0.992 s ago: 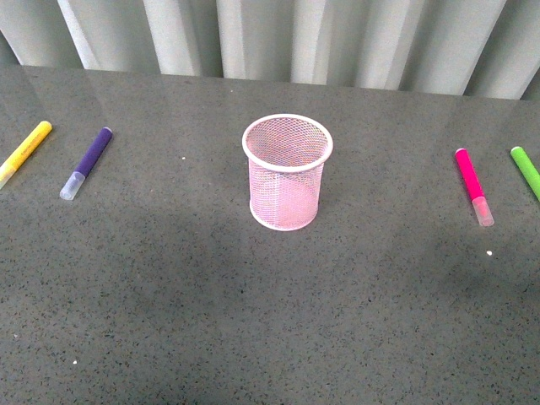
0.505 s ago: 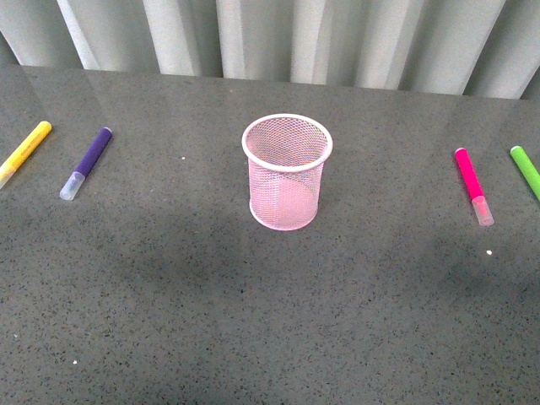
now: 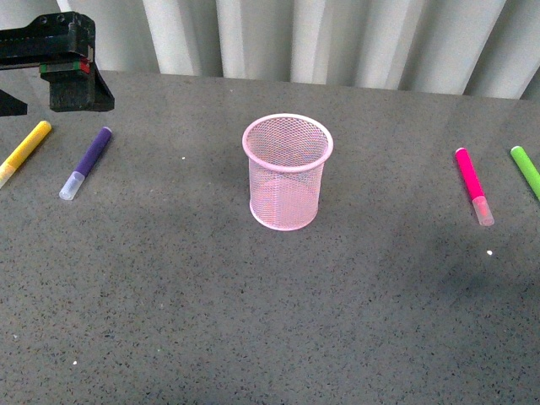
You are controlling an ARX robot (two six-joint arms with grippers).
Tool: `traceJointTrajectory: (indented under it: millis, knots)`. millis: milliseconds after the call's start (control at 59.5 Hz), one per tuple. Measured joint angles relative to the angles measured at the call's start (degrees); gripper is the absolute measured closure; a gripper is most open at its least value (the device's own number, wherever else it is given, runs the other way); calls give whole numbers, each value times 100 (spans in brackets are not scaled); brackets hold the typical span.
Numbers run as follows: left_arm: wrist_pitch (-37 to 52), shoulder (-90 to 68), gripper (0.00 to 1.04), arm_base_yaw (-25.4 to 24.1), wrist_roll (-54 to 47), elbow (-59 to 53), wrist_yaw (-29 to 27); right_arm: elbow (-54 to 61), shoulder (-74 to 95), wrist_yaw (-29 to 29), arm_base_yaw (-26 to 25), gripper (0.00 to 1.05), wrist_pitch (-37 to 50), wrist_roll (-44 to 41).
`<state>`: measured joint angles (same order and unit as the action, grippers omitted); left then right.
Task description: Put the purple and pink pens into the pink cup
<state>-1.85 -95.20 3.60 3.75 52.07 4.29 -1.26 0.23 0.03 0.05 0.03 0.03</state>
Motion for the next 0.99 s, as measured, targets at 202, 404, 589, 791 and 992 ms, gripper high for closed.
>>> traceJointTrajectory:
  millis: [202,404,589,791,992]
  knots:
    - [-155,-1056,7,-186,-468,951,-96,0,0,2,0,7,0,0]
    - [-262,-1825,7,-258,-793,1725,-120,0,0,2,0,7,0,0]
    - [-339,-2380,7,-280,-1043,2205,-164,0,0,2,0,7,0,0]
    - [-339,-2798,7,-278,-1121,2404,-173,0,0,2,0,7,0,0]
    - [-339,-3060,7,-278,-1121,2557,-225,0,0,2,0,7,0,0]
